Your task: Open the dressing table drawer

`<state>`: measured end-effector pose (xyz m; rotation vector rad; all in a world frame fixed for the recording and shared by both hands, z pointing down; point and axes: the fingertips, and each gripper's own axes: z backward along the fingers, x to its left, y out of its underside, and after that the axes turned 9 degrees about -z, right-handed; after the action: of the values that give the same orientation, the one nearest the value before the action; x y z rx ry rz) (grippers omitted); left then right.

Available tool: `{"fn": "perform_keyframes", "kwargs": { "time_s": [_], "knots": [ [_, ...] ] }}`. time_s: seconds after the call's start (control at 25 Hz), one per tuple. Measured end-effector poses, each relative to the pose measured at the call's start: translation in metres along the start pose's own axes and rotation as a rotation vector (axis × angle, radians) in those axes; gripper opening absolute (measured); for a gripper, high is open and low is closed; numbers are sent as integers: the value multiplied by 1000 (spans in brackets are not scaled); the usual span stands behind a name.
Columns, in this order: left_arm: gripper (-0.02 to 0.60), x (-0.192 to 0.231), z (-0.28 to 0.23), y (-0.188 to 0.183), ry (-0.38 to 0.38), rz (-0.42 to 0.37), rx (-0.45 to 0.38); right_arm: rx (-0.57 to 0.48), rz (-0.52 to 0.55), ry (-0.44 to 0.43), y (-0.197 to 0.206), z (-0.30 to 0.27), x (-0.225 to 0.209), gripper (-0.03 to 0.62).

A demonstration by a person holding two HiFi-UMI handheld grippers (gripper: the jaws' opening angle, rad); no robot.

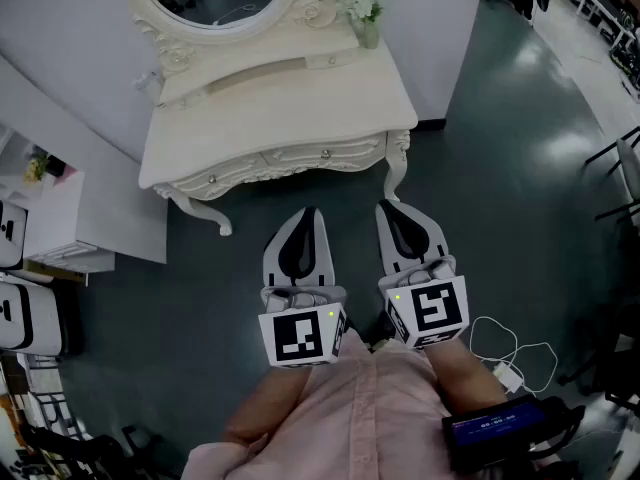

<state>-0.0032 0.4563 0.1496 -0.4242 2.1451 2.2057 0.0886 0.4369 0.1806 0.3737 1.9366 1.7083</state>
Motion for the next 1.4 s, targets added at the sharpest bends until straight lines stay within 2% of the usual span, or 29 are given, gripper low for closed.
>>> {"fn": "perform_keyframes", "kwargs": {
  "time_s": [0.6, 0.8, 1.08, 1.4],
  "knots": [
    [21, -26, -7, -6, -38, -18, 15, -6, -33, -57, -6, 8, -26, 18],
    [21, -32, -6, 8, -61, -29, 56, 7, -57, -63, 3, 0, -38, 20],
    [21, -8, -23, 26, -90, -19, 93, 49, -79, -71, 18, -31, -37, 20],
    [21, 31, -78, 47, -62, 4, 99, 76, -79, -50, 27, -95, -42, 20]
  ]
}}
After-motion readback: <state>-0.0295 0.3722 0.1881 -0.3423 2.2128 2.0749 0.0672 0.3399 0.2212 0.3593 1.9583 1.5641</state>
